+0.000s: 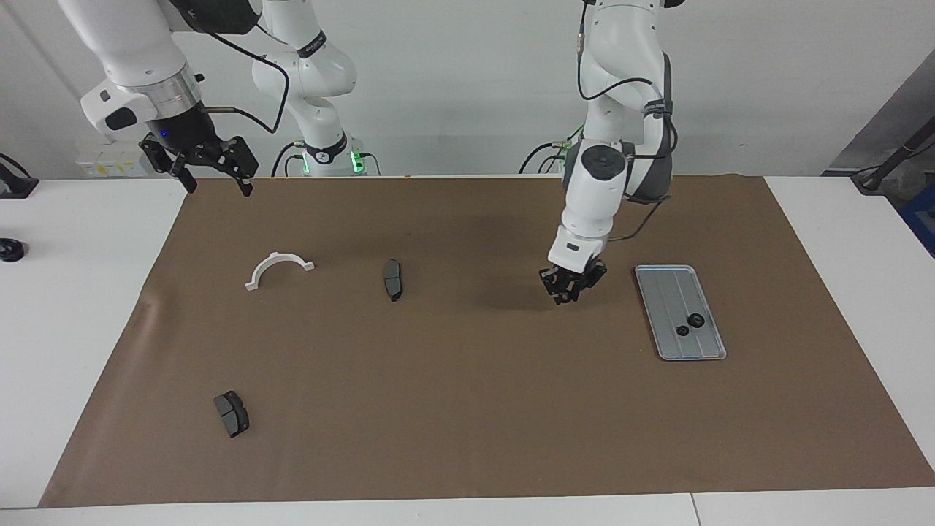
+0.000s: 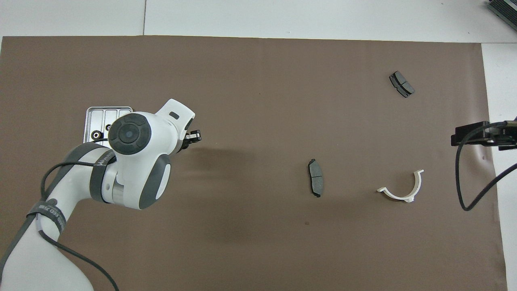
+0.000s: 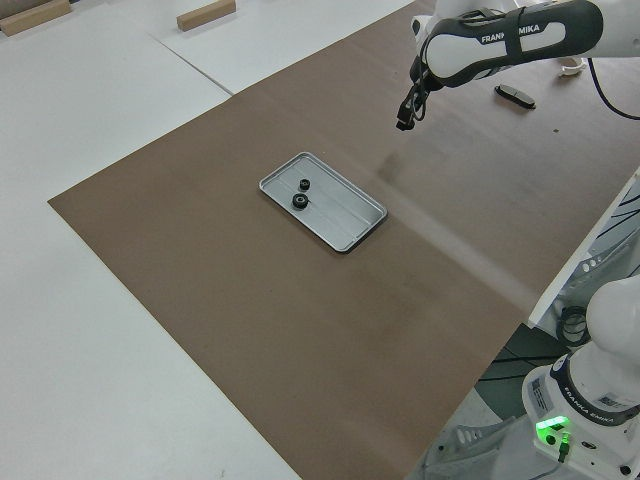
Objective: Pick bearing gear from pile to tray
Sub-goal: 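Carry the third gear with the left gripper onto the tray, release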
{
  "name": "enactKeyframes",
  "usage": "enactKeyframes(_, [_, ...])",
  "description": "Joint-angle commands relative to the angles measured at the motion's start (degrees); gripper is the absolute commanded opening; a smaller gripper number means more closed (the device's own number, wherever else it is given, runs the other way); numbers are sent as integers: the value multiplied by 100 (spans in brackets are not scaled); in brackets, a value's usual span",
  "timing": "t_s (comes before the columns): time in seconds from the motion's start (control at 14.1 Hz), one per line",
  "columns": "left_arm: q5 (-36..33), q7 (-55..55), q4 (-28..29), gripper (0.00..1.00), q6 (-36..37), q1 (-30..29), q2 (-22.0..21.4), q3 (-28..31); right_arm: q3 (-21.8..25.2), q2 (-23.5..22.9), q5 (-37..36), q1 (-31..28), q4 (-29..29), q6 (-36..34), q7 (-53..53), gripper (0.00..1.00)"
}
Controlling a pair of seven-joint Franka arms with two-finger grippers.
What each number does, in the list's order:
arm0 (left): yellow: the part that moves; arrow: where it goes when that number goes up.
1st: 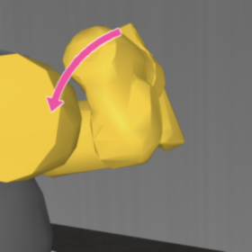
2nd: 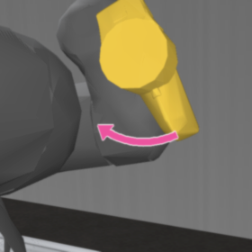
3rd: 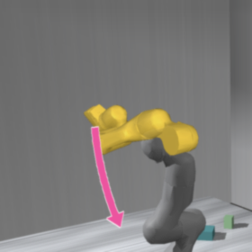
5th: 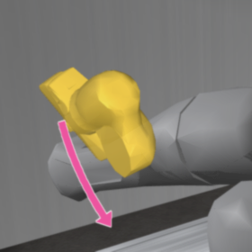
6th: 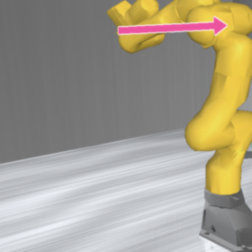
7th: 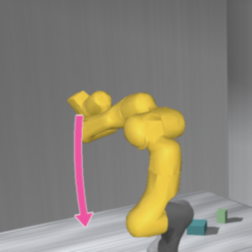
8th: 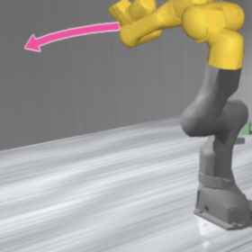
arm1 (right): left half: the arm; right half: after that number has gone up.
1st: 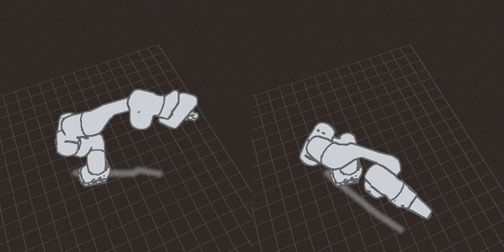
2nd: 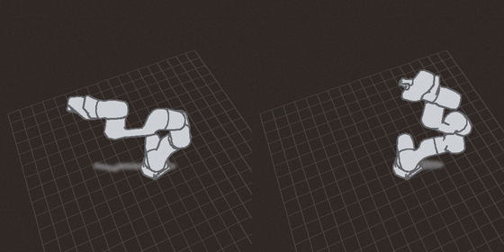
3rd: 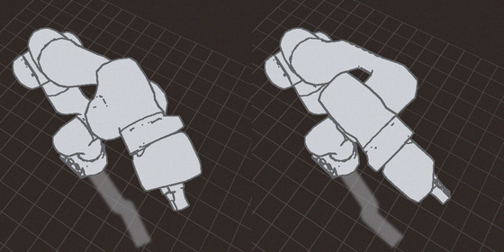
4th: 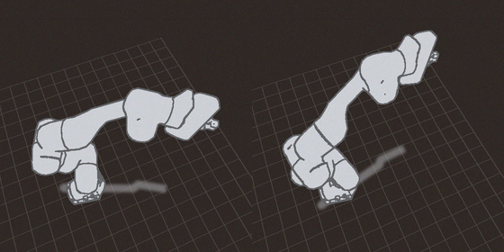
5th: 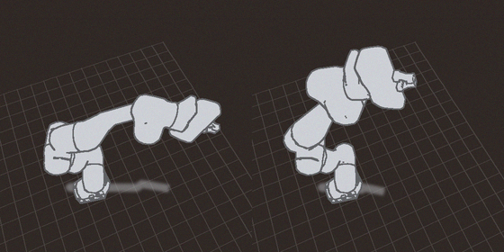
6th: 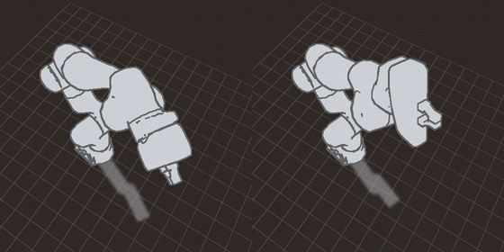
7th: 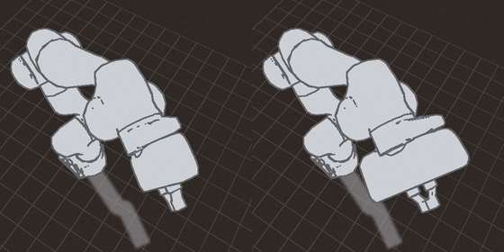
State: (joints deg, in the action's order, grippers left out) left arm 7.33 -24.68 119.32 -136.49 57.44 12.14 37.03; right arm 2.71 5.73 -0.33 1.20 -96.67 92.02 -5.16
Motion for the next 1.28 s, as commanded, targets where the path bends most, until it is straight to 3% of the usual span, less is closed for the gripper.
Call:
enactKeyframes(0.0, [-109,768,302,0,-18,-336,-290,191,-8,86,-29,3,-133,97,-81,100])
enactKeyframes(0.43, [-100,2686,530,0,-254,-1655,-528,147,-8,86,94,12,-124,97,-116,100])
enactKeyframes(0.64, [-56,3432,908,0,-913,-2086,-598,121,-17,86,94,30,-142,124,-222,100])
enactKeyframes(0.71, [-47,3618,934,9,-906,-2183,-598,121,-17,86,94,21,-142,124,-222,100])
enactKeyframes(0.78, [-30,3628,978,35,-932,-2202,-590,112,-8,86,94,21,-142,124,-222,100])
enactKeyframes(0.92, [84,3628,1014,45,-941,-2158,-572,112,-17,86,94,12,-142,124,-213,100])
enactKeyframes(1.14, [278,3620,1207,45,-1186,-2096,-528,94,-17,86,94,21,-142,124,-213,100])
enactKeyframes(1.21, [278,3628,1216,61,-1178,-2053,-528,94,-17,94,94,21,-151,124,-213,100])
